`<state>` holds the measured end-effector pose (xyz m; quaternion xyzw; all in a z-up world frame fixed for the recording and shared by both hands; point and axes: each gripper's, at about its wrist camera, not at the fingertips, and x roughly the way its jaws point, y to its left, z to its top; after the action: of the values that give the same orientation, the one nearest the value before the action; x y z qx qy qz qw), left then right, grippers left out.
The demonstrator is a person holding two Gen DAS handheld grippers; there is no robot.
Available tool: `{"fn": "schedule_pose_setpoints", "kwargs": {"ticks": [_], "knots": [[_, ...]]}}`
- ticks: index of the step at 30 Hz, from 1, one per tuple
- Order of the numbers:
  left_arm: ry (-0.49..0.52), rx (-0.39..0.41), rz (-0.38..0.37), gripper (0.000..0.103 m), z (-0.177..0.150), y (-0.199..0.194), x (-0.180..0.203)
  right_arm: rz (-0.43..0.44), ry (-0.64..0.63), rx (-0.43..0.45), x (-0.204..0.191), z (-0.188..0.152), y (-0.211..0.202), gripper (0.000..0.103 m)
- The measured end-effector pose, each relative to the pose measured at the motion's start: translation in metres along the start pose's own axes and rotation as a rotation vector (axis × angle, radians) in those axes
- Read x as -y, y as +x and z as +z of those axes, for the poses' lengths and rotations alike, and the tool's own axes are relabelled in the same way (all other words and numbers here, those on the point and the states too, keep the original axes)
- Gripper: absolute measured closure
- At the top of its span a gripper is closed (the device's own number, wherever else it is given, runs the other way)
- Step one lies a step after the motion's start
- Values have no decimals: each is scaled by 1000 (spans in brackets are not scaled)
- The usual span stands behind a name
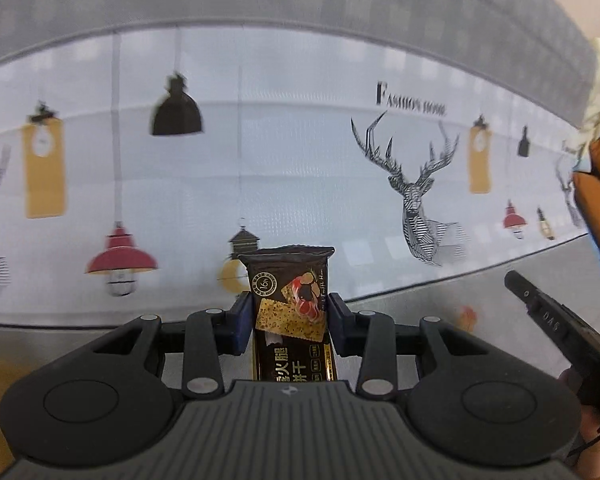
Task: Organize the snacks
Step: 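Grasp the brown cracker packet with the left tool while the right tool grasps the red-gold candy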
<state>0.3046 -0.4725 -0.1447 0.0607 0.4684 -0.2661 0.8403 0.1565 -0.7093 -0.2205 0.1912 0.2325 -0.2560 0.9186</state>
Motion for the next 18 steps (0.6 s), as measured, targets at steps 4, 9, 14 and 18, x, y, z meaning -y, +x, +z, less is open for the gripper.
{"fn": "schedule_pose_setpoints", "kwargs": {"ticks": [4,9,14,18], "knots": [[-6,29,5,60,-16,-55,-14,36,-33,5,-24,-4,-47,102],[-13,48,12,60,-35,-97,-32,3,-18,-20,-34,-15,-79,97],[-29,35,31,60,-38,-97,-48,-99,56,-146,-18,-47,-52,48],[-44,12,37,60,-37,-82,-57,-172,53,-238,-14,-72,-13,48]]}}
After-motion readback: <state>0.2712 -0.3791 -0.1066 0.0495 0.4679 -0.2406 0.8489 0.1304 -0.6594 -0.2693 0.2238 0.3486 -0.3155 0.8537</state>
